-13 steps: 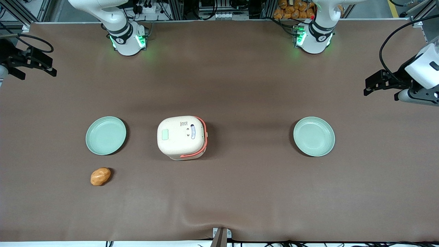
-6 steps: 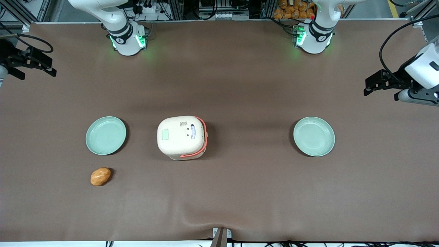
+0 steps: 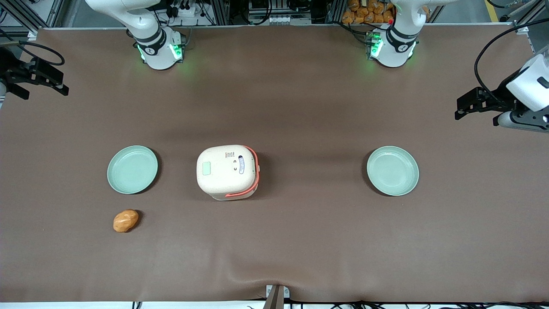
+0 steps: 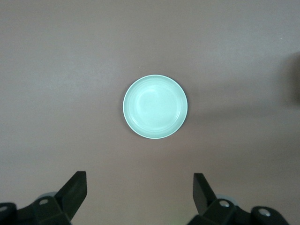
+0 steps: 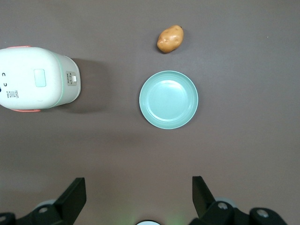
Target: Press rice cooker button with right arm
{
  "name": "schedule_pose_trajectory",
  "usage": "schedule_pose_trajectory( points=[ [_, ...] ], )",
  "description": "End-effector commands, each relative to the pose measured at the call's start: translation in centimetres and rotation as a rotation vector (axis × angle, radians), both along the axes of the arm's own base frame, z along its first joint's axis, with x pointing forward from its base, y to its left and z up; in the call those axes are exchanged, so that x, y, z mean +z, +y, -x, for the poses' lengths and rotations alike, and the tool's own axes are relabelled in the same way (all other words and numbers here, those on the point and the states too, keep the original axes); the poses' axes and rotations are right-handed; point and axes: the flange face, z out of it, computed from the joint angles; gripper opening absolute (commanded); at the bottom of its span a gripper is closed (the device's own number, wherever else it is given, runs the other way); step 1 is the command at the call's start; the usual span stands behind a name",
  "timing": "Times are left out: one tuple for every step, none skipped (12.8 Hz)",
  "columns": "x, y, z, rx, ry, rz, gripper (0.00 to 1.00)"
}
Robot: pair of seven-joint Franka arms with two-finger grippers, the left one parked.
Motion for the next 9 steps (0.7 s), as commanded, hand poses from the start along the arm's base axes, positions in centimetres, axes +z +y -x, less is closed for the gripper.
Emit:
schedule_pose_trajectory(
  points=[
    [0.52, 0.01, -0.09, 0.001, -0.002, 0.01, 1.0],
    [0.53, 0.09, -0.1, 0.001, -0.003, 0.01, 1.0],
    [0.53, 0.09, -0.1, 0.001, -0.003, 0.01, 1.0],
    [0.53, 0.09, -0.1, 0.001, -0.003, 0.01, 1.0],
    [0.16, 0.24, -0.44, 0.002, 0.001, 0.01, 1.0],
    [-0.05, 0.35, -0.62, 0.004, 0.003, 0.011, 1.0],
    [-0.13, 0.53, -0.67, 0.007, 0.004, 0.012, 1.0],
    [-0.12, 0.61, -0.69, 0.007, 0.003, 0.012, 1.0],
    [-0.12, 0.63, -0.69, 0.007, 0.003, 0.01, 1.0]
  ],
)
